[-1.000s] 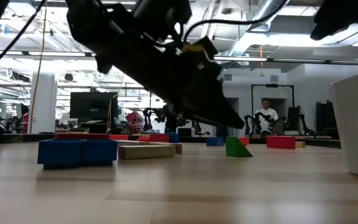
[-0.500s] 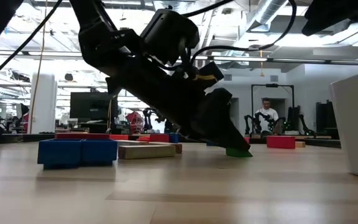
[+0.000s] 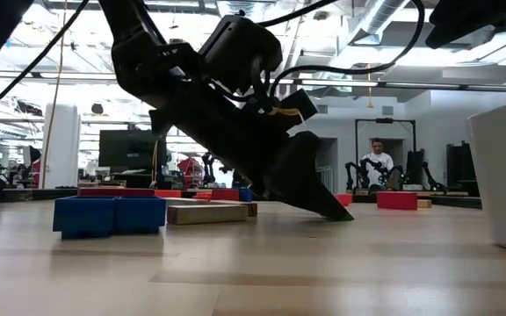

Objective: Sort blocks by size
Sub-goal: Put the small green wooden block into the white bin

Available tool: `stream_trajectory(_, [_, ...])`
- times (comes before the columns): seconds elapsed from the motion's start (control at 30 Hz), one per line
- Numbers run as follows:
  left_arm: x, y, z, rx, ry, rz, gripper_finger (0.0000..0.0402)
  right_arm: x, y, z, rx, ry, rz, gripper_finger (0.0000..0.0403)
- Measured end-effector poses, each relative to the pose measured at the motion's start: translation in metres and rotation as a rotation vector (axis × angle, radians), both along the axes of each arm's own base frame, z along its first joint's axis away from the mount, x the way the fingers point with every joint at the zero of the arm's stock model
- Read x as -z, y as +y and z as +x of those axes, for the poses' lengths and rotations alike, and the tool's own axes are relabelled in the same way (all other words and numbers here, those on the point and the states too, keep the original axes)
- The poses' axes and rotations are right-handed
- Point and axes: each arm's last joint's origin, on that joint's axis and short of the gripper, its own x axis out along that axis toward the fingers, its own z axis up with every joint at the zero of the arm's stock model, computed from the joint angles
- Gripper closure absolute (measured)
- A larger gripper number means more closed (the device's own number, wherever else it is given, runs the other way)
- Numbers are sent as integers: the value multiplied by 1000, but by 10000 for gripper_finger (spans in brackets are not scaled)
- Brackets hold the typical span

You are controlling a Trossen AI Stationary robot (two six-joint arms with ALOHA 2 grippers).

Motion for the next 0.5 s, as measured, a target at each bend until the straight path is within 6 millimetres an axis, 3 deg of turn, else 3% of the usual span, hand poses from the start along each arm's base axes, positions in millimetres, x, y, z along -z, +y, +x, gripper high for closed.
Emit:
stream_trajectory(0.37, [-48, 0, -7, 41, -43, 73, 273, 0, 0, 0, 2, -10, -15, 212])
stream_trajectory(0.5, [-55, -6, -7, 83, -85, 78, 271, 6, 5, 3, -57, -8, -166, 212])
